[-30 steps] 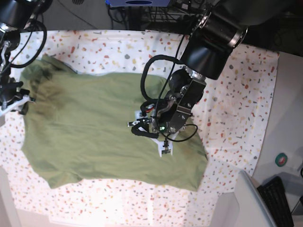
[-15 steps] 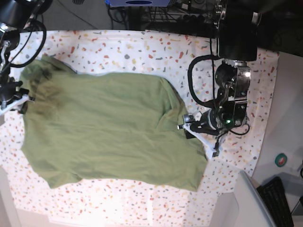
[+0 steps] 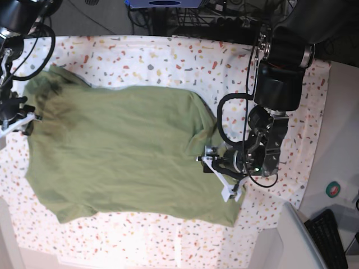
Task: Layout the t-shirt on the table in an organized manner, then fold the t-shirt properly
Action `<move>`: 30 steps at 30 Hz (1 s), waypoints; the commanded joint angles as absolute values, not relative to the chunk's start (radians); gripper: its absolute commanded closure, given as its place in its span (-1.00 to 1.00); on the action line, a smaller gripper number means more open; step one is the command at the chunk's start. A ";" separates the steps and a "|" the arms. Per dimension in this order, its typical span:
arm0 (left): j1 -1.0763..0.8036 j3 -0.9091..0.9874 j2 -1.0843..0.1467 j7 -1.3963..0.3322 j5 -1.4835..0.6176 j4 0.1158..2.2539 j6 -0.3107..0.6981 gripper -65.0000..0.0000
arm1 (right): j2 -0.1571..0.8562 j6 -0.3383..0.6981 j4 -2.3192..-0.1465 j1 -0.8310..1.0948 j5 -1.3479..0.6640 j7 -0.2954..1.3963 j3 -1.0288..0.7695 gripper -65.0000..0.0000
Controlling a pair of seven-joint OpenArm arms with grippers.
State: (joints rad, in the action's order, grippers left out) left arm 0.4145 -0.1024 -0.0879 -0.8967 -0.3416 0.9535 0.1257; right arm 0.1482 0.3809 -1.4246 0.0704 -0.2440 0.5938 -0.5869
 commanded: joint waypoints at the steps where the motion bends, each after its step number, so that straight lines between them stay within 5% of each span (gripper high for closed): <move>1: 0.438 -0.104 -0.090 -0.886 -0.349 0.969 0.130 -0.09 | 0.165 0.381 -1.442 0.059 -0.255 0.573 -0.590 0.29; 5: 0.438 -0.102 -0.071 -0.892 -0.352 0.952 0.131 -0.09 | 0.165 0.381 -1.442 0.059 -0.255 0.573 -0.590 0.29; 10: 0.440 -0.113 -0.105 -0.886 -0.519 0.905 0.131 -0.44 | 0.165 0.381 -1.442 0.061 -0.255 0.573 -0.590 0.29; 30: 0.440 -0.117 -0.116 -0.885 -0.547 0.900 0.131 -0.18 | 0.165 0.381 -1.442 0.062 -0.257 0.573 -0.590 0.29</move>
